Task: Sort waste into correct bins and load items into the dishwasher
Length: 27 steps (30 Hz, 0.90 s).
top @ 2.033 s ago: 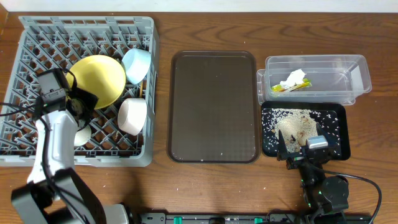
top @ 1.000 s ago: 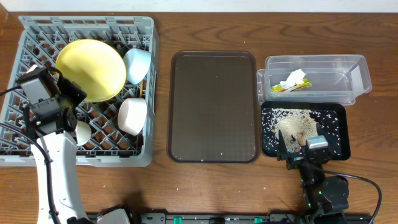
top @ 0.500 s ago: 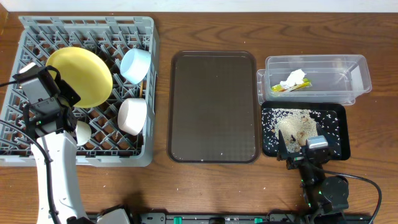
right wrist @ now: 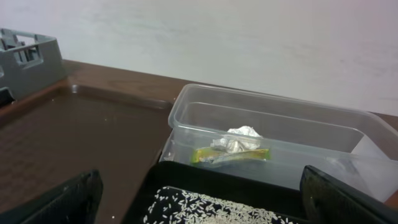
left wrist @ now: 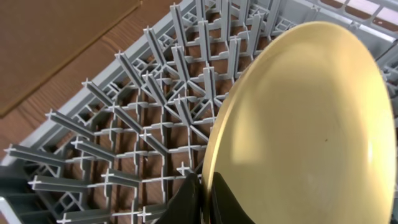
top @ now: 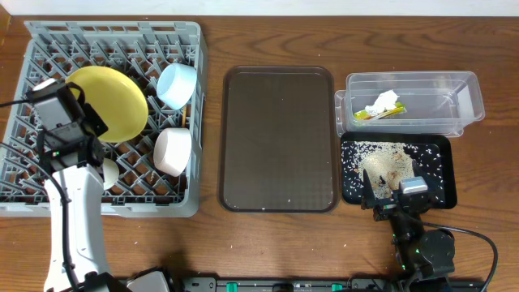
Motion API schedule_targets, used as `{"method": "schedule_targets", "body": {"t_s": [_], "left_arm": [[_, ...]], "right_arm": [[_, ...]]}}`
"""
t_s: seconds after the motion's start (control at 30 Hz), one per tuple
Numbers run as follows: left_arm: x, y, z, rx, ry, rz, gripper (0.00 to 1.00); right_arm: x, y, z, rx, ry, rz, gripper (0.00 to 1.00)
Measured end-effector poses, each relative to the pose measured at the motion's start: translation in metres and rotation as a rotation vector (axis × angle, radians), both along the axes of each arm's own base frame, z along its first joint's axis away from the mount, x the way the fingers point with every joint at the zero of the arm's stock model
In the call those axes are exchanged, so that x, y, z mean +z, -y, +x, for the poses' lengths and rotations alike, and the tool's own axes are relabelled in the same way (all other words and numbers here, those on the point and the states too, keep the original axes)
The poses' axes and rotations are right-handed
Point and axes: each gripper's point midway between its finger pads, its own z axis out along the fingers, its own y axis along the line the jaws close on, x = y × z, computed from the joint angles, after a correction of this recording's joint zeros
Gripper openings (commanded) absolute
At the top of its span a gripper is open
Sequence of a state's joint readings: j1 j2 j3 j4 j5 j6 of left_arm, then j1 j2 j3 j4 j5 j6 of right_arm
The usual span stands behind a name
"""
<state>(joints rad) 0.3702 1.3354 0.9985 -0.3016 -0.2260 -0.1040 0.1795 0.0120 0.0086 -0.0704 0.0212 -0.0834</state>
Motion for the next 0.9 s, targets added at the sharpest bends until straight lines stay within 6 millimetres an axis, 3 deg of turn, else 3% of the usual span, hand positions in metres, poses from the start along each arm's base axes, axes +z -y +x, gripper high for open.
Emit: {"method": "schedule_targets", "body": {"t_s": [0.3, 0.77, 0.83, 0.9], "left_arm": [[0.008, 0.006, 0.004, -0.019, -0.043, 0.119, 0.08], [0.014, -0.003, -0.002, 0.012, -0.084, 0.200, 0.08], [0.013, -0.003, -0.003, 0.017, -0.083, 0.194, 0.12], [0.009, -0.001, -0.005, 0.025, -0.082, 0.162, 0.22]], "right_arm": [[0.000, 0.000, 0.000, 0.000, 0.000, 0.000, 0.99], [0.000, 0.000, 0.000, 0.000, 0.000, 0.000, 0.99], [0.000, 0.000, 0.000, 0.000, 0.000, 0.000, 0.99], [0.000, 0.000, 0.000, 0.000, 0.000, 0.000, 0.99]]}}
